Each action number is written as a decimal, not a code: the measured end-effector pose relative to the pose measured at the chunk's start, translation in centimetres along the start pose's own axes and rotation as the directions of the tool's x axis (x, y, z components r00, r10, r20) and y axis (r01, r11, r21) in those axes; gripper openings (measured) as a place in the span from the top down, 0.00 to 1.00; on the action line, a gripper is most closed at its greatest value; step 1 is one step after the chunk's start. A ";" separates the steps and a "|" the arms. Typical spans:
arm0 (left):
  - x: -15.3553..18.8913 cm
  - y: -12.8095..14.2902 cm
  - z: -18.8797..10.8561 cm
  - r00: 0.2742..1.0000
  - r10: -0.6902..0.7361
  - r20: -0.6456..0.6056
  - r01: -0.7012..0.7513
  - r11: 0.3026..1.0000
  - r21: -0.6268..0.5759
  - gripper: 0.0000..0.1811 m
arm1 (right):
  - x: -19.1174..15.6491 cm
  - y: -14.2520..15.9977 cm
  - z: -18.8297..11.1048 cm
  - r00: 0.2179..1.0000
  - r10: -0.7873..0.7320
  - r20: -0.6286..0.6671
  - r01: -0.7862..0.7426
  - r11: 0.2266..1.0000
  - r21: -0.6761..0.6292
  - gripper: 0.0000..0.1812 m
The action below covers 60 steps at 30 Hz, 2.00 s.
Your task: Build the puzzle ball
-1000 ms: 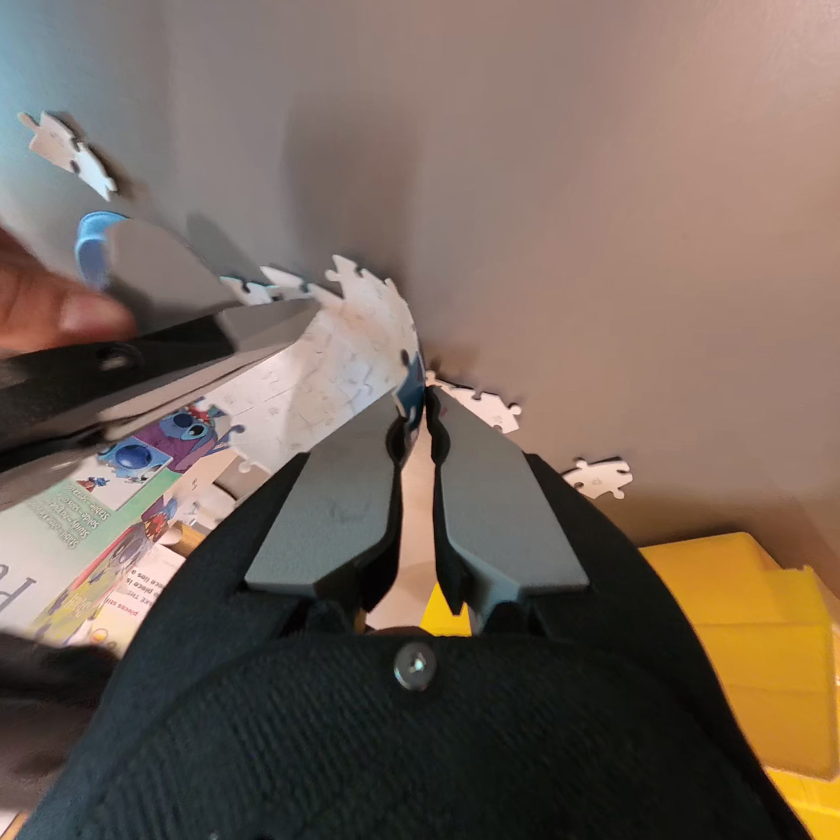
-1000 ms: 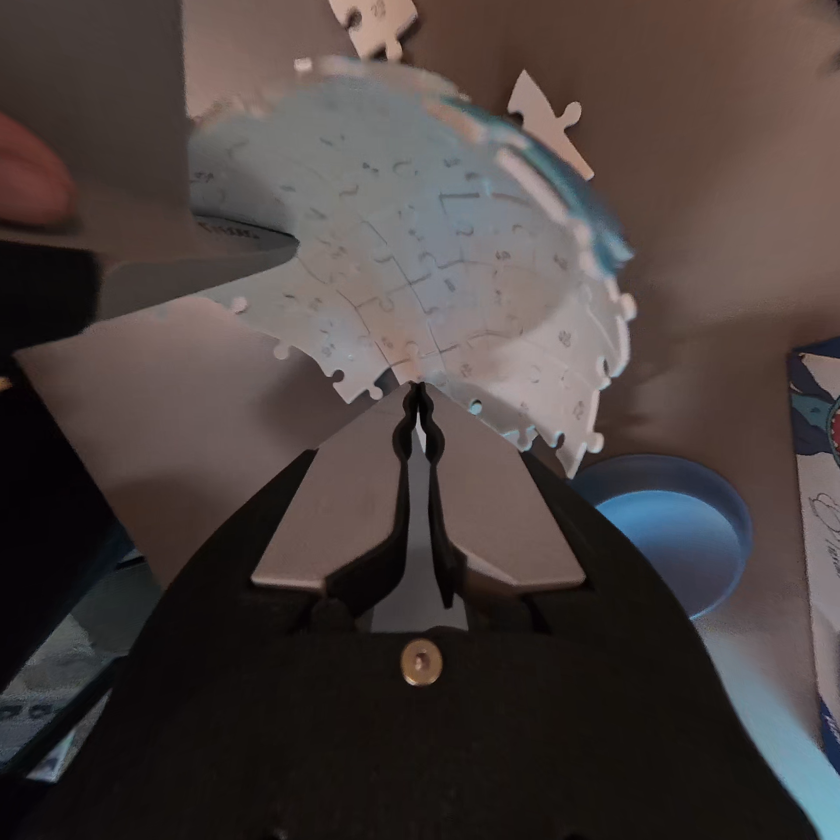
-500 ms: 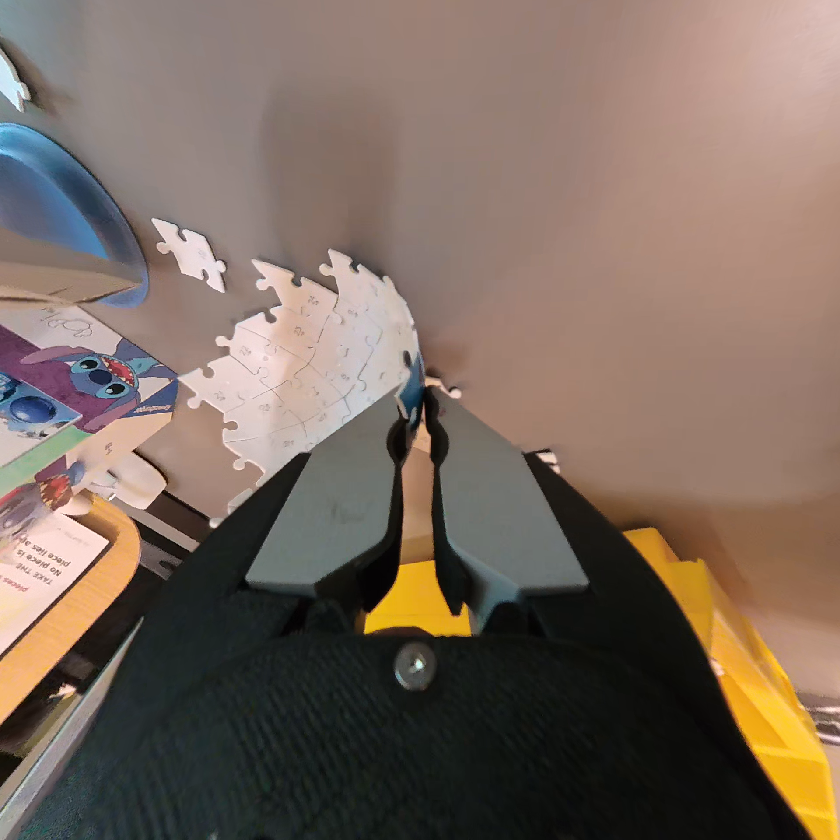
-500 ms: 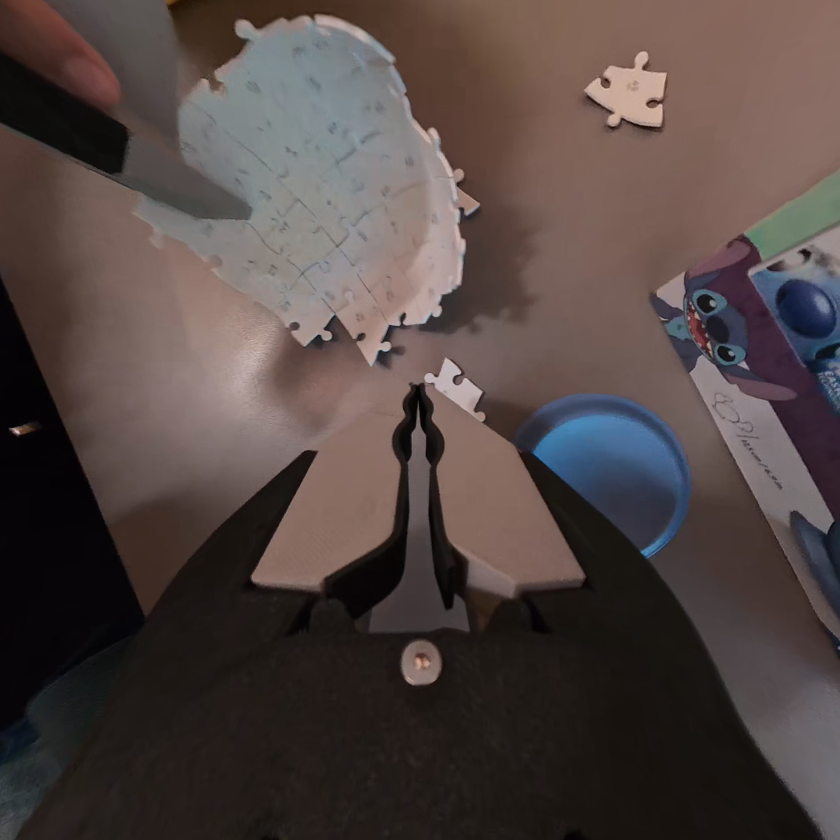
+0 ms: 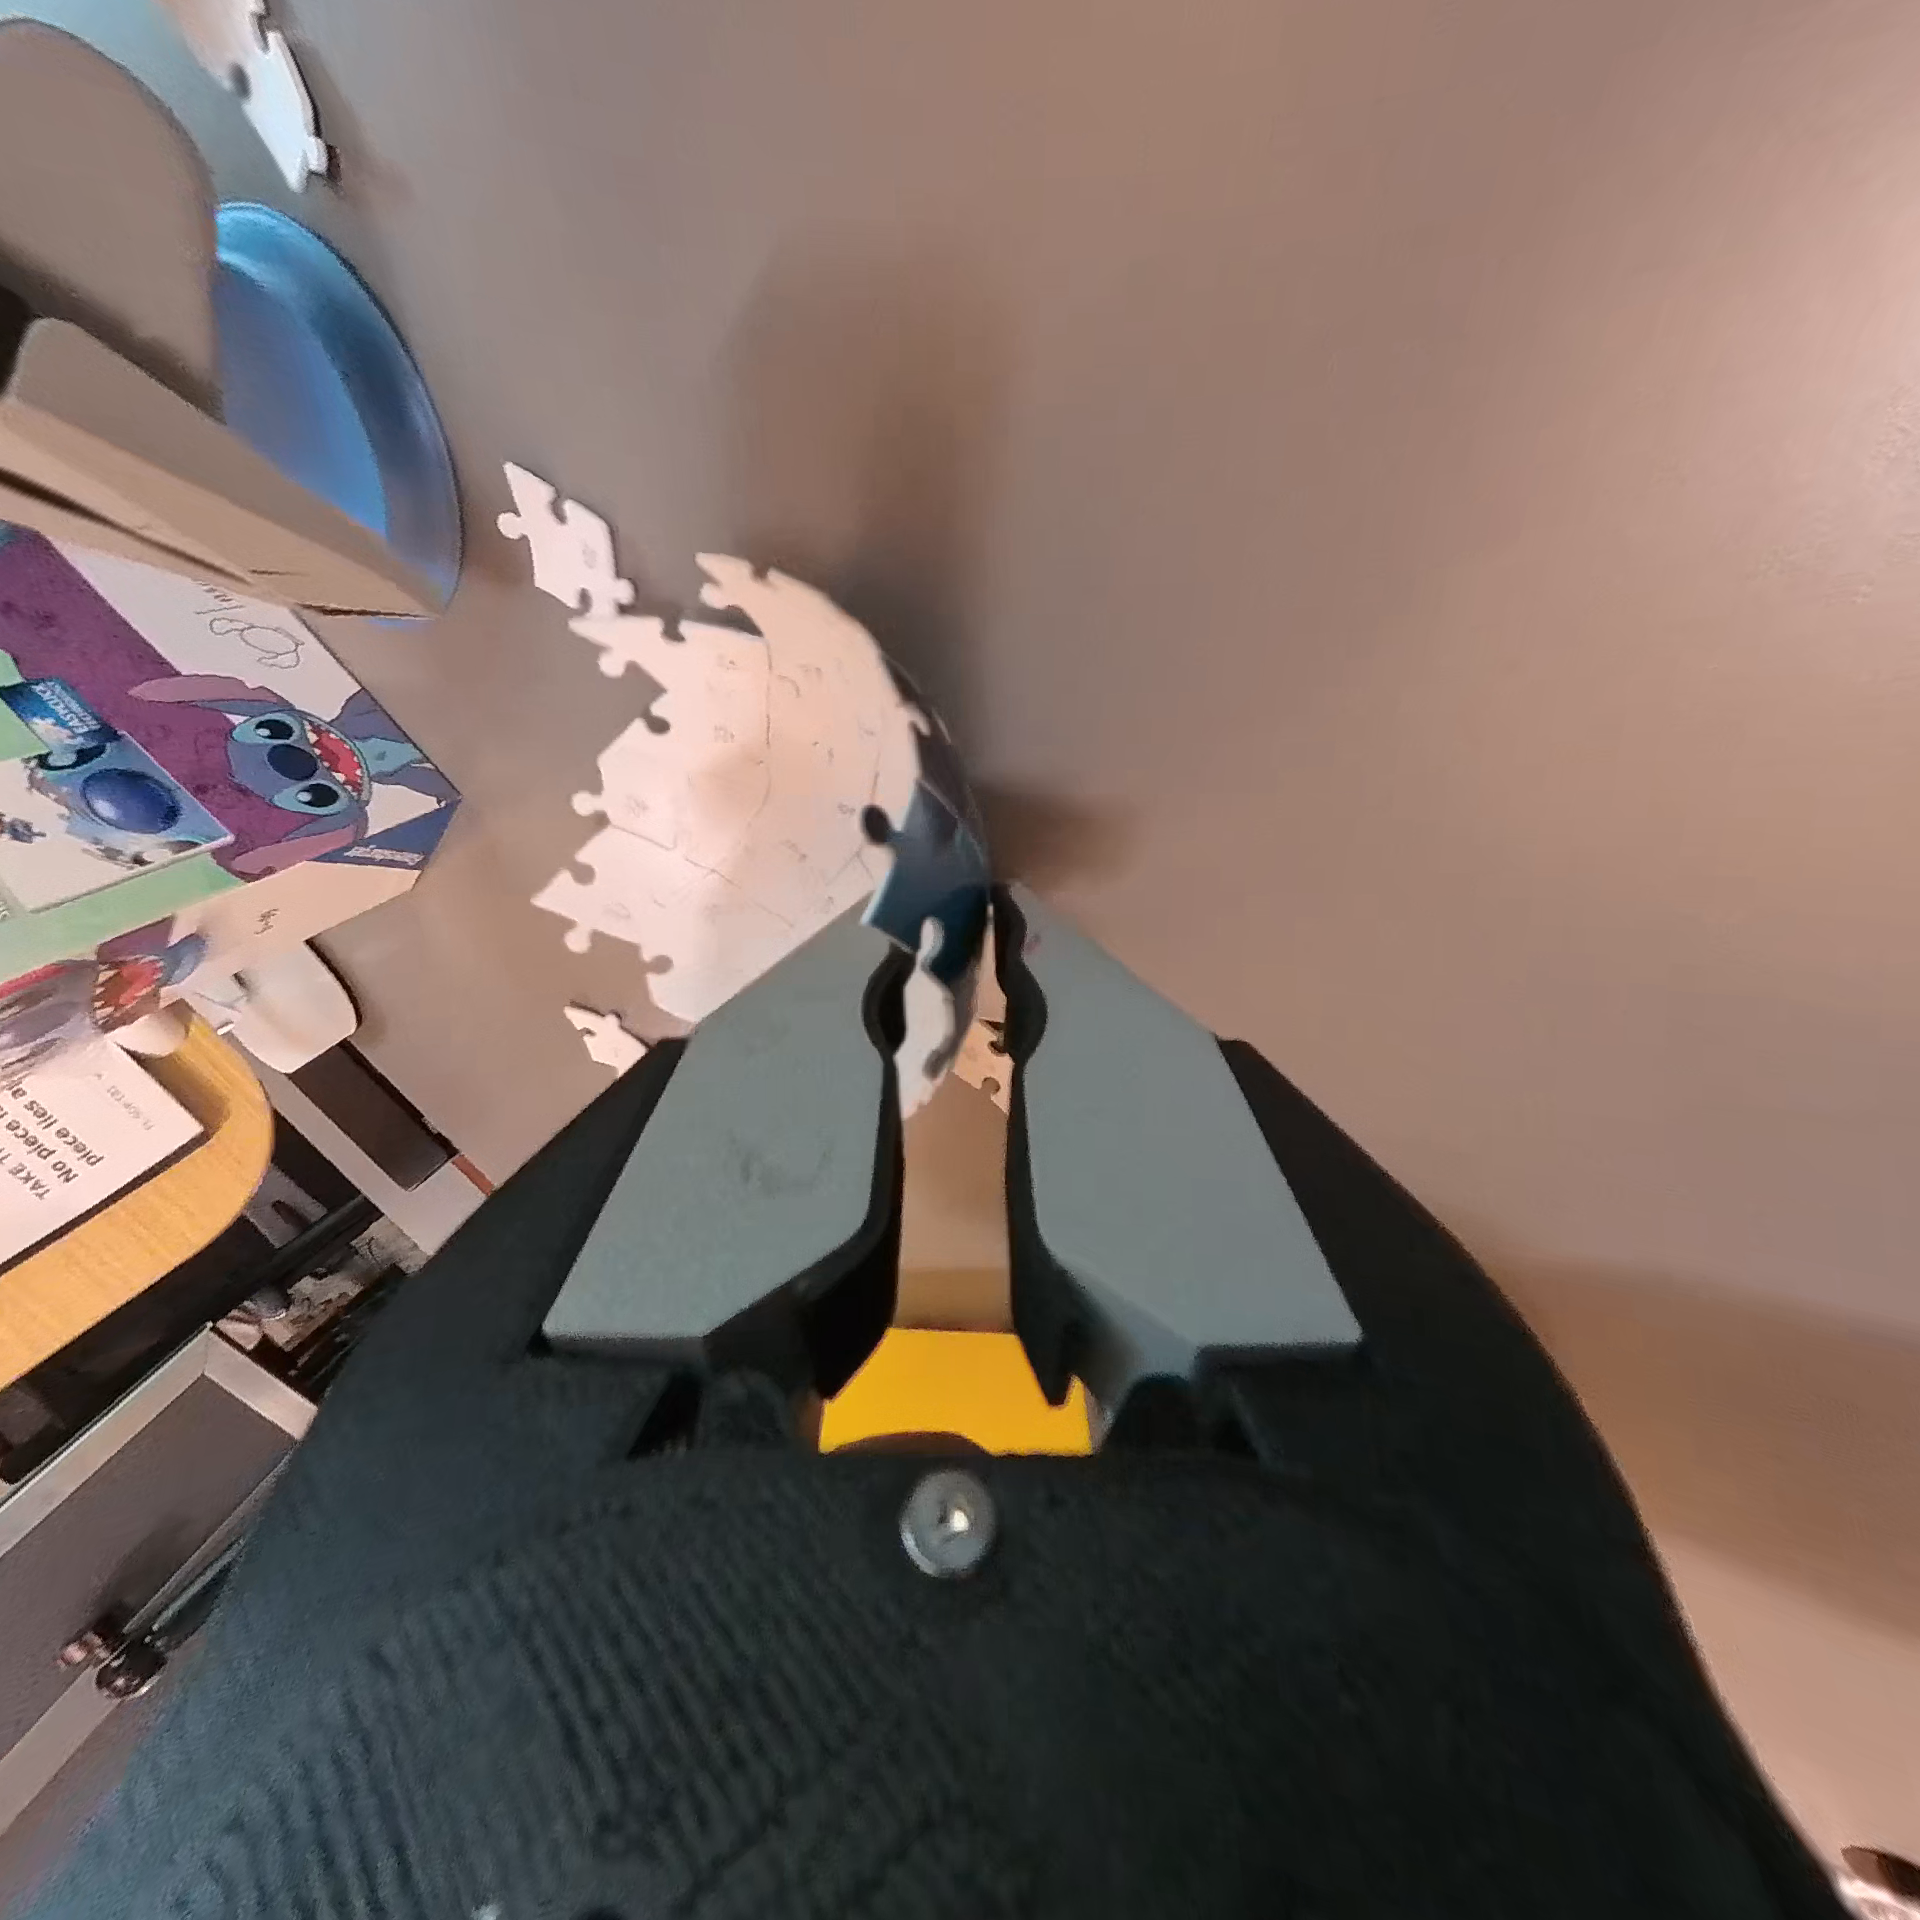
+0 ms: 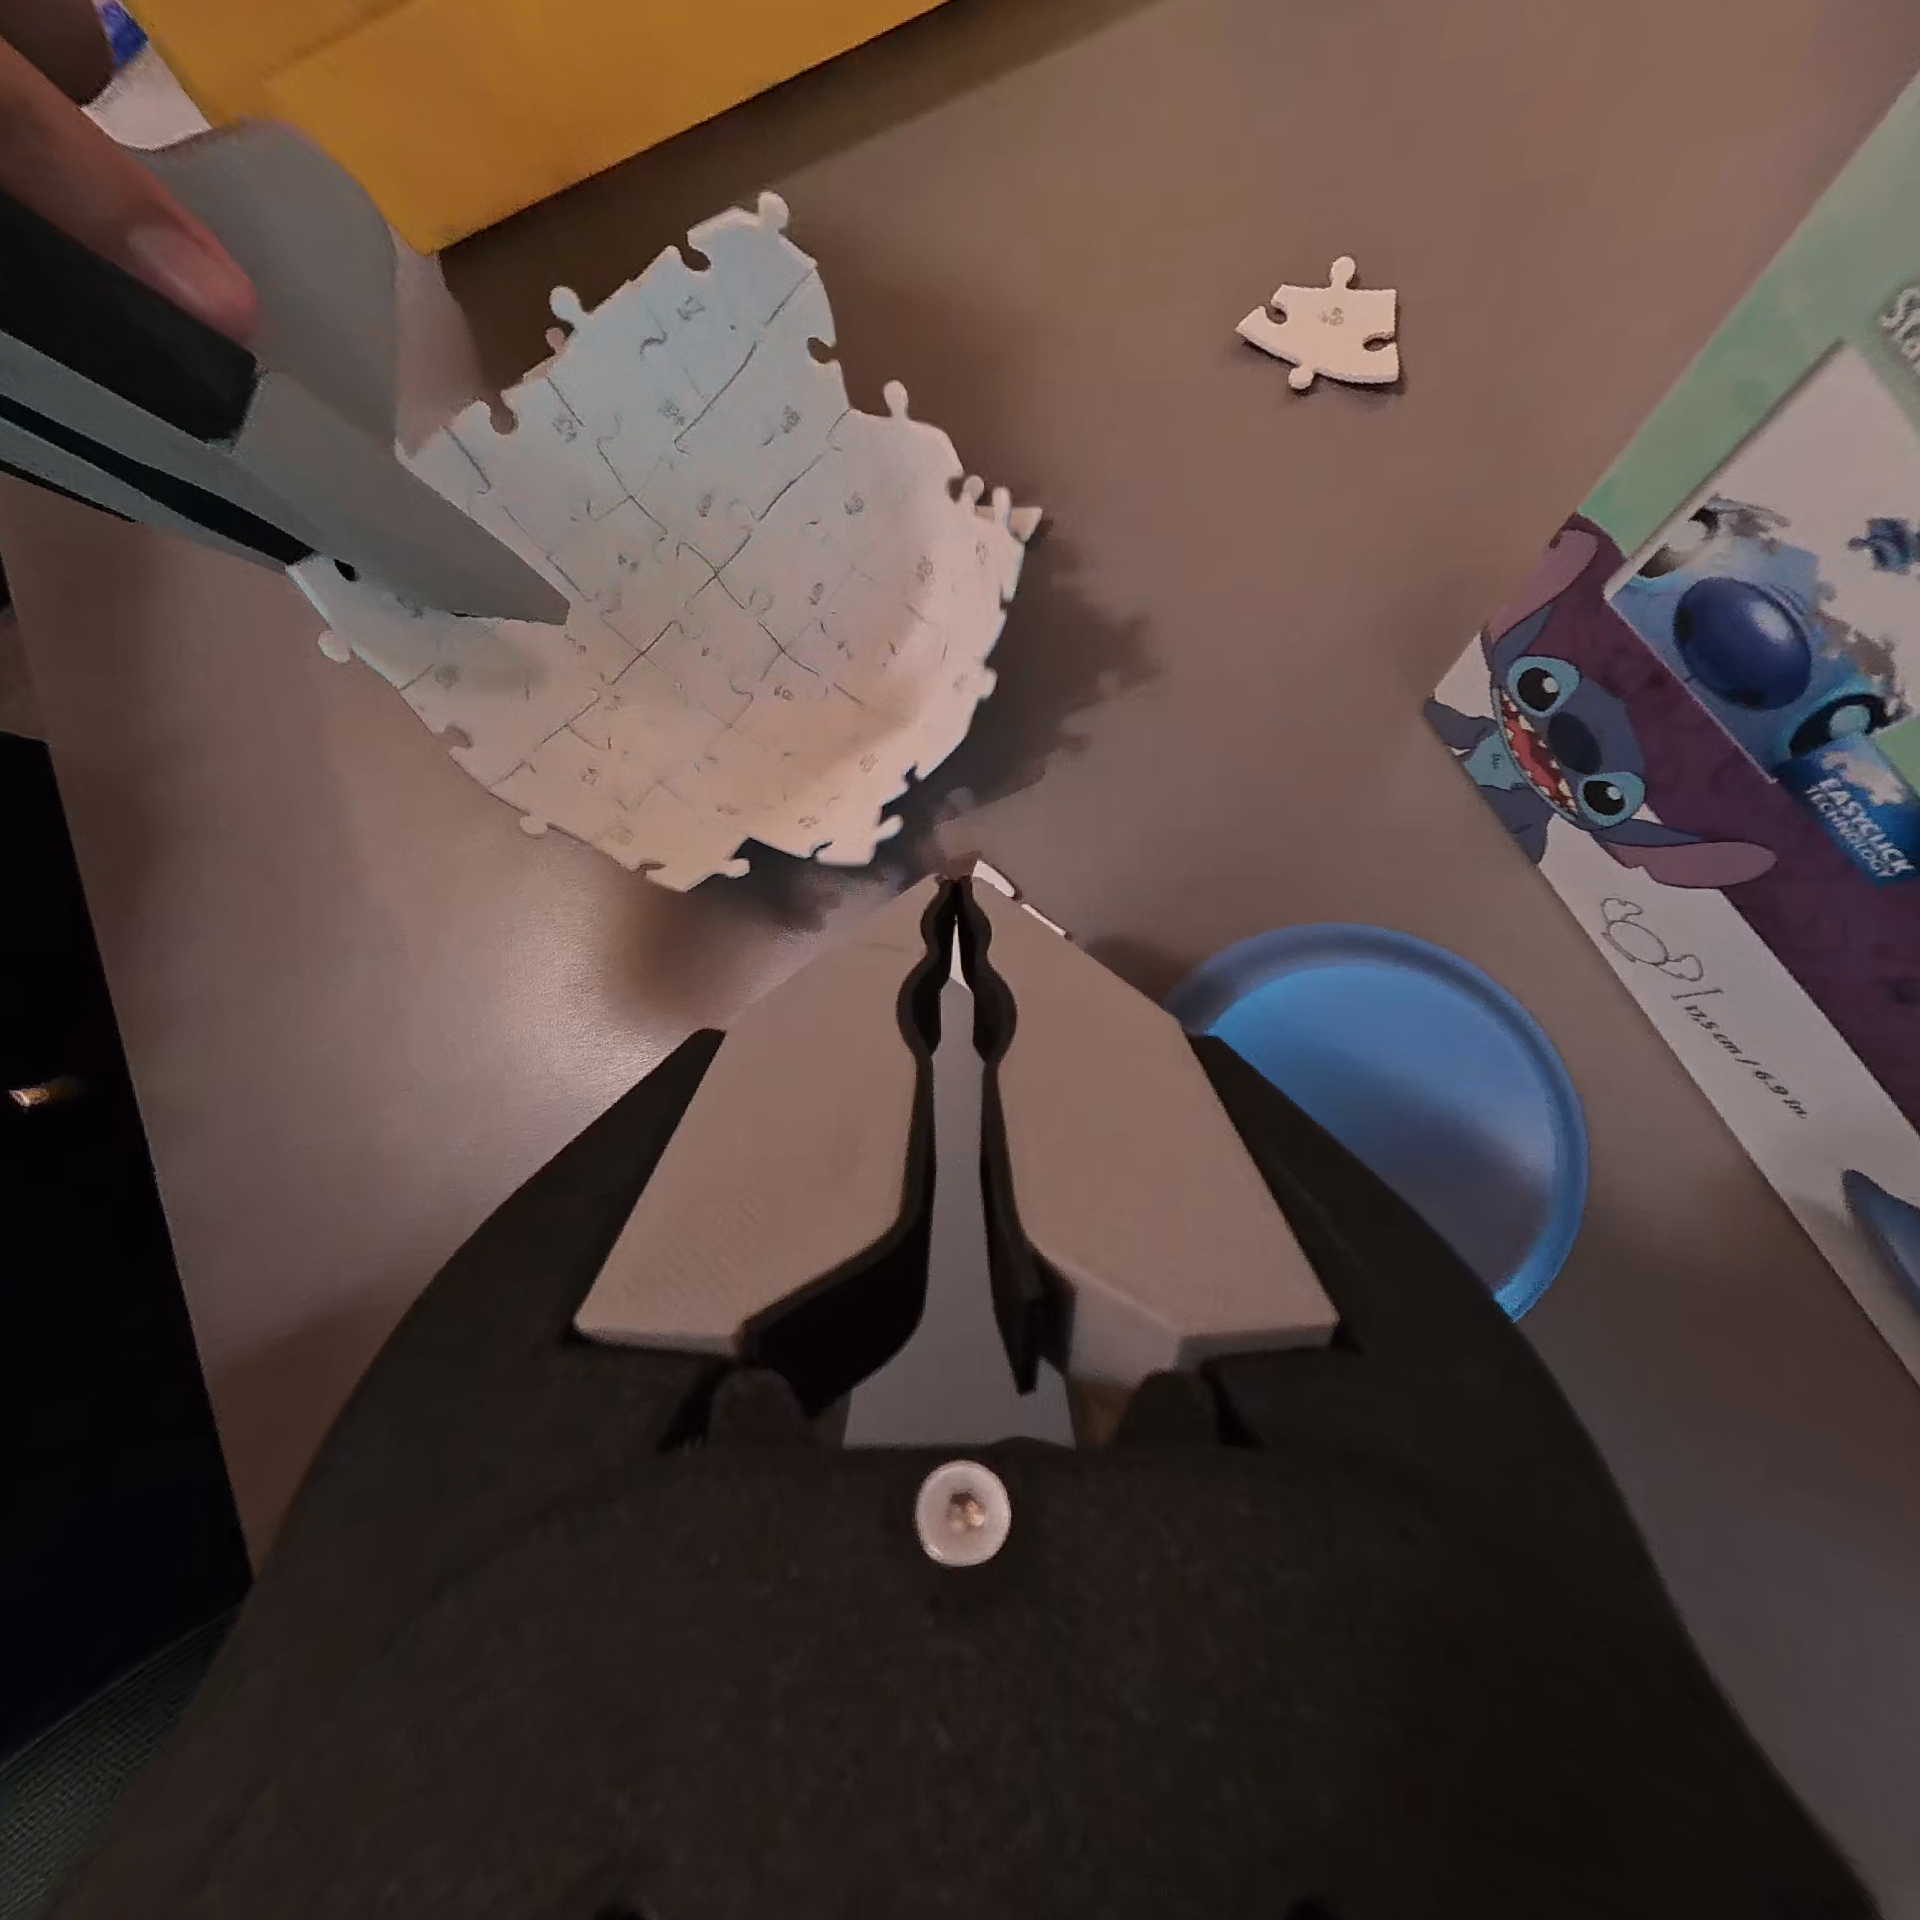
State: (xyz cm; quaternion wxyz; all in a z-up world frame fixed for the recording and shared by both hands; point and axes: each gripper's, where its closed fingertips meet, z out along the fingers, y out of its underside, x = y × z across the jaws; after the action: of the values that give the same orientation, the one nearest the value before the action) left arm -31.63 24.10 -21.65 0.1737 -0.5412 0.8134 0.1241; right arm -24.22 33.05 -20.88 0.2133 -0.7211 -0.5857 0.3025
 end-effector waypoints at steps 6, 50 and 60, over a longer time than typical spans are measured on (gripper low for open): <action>-0.6 -0.4 -0.3 0.999 -0.038 0.035 0.037 0.999 0.030 0.88 | 0.1 0.1 0.2 1.000 0.000 0.004 0.000 1.000 0.011 1.00; 1.3 -0.4 -5.3 0.940 -0.201 0.276 0.161 0.973 0.163 0.81 | 1.1 1.0 1.6 0.998 0.050 0.029 -0.050 0.999 -0.005 1.00; 5.1 -1.0 -6.4 0.917 -0.359 0.175 0.286 0.896 0.339 0.79 | 1.2 0.8 1.5 0.999 0.028 0.034 -0.029 0.999 0.020 0.97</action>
State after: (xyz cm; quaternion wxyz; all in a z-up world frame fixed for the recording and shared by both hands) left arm -33.45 16.95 -17.95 0.3679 -0.6172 0.6949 0.0285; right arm -24.48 33.97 -22.74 0.2066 -0.7219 -0.5758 0.3236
